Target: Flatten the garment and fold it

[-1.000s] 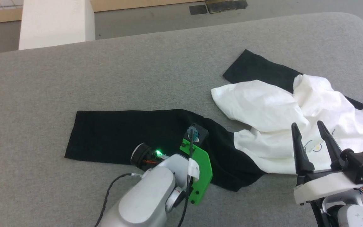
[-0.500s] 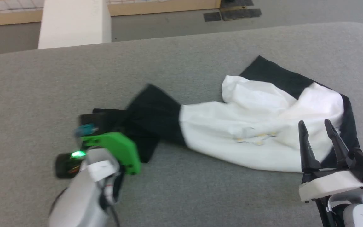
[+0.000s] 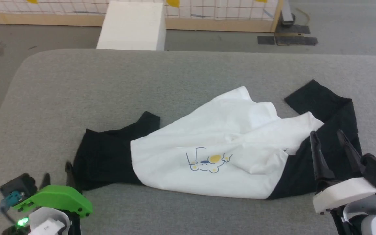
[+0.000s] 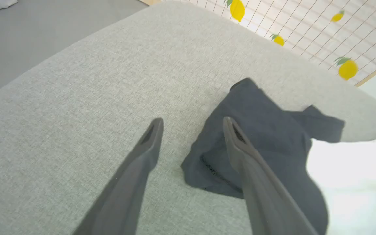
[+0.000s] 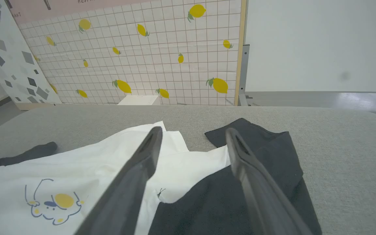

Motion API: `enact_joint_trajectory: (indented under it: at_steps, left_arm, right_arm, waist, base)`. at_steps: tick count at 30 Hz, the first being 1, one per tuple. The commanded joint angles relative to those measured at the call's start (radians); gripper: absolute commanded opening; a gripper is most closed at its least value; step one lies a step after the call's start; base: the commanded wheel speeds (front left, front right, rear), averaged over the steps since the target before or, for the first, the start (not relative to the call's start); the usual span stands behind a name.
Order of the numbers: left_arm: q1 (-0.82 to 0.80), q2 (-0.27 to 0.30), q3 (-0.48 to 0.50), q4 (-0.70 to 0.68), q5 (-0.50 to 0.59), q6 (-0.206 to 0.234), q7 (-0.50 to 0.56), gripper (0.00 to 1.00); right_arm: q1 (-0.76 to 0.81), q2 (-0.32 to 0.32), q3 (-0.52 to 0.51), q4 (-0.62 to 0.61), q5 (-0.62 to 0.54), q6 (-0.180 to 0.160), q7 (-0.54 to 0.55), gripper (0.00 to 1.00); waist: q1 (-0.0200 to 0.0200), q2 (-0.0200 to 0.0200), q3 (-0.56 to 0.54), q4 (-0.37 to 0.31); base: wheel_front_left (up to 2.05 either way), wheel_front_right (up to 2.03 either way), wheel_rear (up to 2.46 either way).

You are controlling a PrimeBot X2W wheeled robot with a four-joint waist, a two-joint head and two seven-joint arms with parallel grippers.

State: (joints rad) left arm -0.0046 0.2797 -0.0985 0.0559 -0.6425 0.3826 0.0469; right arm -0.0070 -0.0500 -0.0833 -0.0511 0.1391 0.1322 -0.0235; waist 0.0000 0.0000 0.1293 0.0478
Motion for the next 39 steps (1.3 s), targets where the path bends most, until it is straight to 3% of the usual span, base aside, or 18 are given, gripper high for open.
enact_joint_trajectory:
  at_steps: [1, 6, 15, 26, 27, 28, 29, 30, 34, 39]
  left_arm:
    - [-0.001, -0.015, 0.013, -0.027, 0.0, -0.025, -0.07, 1.0]
    - [-0.025, -0.031, -0.025, -0.05, 0.062, -0.139, -0.271, 1.0]
    - [-0.099, -0.096, -0.065, -0.075, 0.224, -0.292, -0.308, 1.0]
    - [-0.111, -0.179, -0.019, -0.05, 0.318, -0.384, -0.308, 1.0]
    - [-0.113, -0.183, -0.012, -0.044, 0.323, -0.391, -0.309, 1.0]
    - [-0.114, -0.186, -0.007, -0.04, 0.327, -0.397, -0.309, 1.0]
    - [-0.115, -0.19, -0.002, -0.033, 0.331, -0.403, -0.309, 1.0]
    - [-0.115, -0.193, 0.001, -0.028, 0.336, -0.407, -0.309, 1.0]
    - [-0.108, -0.204, 0.011, -0.009, 0.349, -0.417, -0.309, 1.0]
    - [-0.088, -0.212, 0.027, 0.014, 0.355, -0.428, -0.309, 1.0]
  right_arm:
    - [0.02, 0.0, -0.019, -0.004, 0.001, -0.002, 0.019, 1.0]
    - [0.049, 0.0, -0.137, 0.02, 0.017, -0.002, 0.151, 1.0]
    - [0.009, 0.0, -0.233, 0.114, 0.056, -0.002, 0.365, 1.0]
    - [-0.117, 0.0, -0.264, 0.231, 0.04, -0.002, 0.553, 1.0]
    - [-0.125, 0.0, -0.257, 0.24, 0.045, -0.002, 0.575, 0.88]
    - [-0.13, 0.0, -0.249, 0.245, 0.045, -0.002, 0.591, 0.4]
    - [-0.133, 0.0, -0.241, 0.247, 0.042, -0.002, 0.601, 0.1]
    - [-0.134, 0.0, -0.239, 0.244, 0.04, -0.002, 0.601, 0.0]
    - [-0.122, 0.0, -0.277, 0.2, 0.027, -0.002, 0.533, 0.0]
    - [-0.063, 0.0, -0.406, 0.083, -0.021, -0.002, 0.413, 0.0]
  waist:
    - [0.0, 0.0, -0.013, 0.02]
    - [0.0, 0.0, -0.007, 0.025]
    - [0.0, 0.0, 0.04, 0.008]
    - [0.0, 0.0, 0.1, 0.003]
    - [0.0, 0.0, 0.102, 0.002]
    - [0.0, 0.0, 0.103, 0.001]
    - [0.0, 0.0, 0.101, 0.0]
    - [0.0, 0.0, 0.098, -0.002]
    - [0.0, 0.0, 0.07, -0.011]
    - [0.0, 0.0, 0.013, -0.032]
  base:
    - [0.0, 0.0, 0.0]
    - [0.0, 0.0, 0.0]
    - [0.0, 0.0, 0.0]
    - [0.0, 0.0, 0.0]
    - [0.0, 0.0, 0.0]
    - [0.0, 0.0, 0.0]
    - [0.0, 0.0, 0.0]
    - [0.0, 0.0, 0.0]
    - [0.0, 0.0, 0.0]
    - [0.0, 0.0, 0.0]
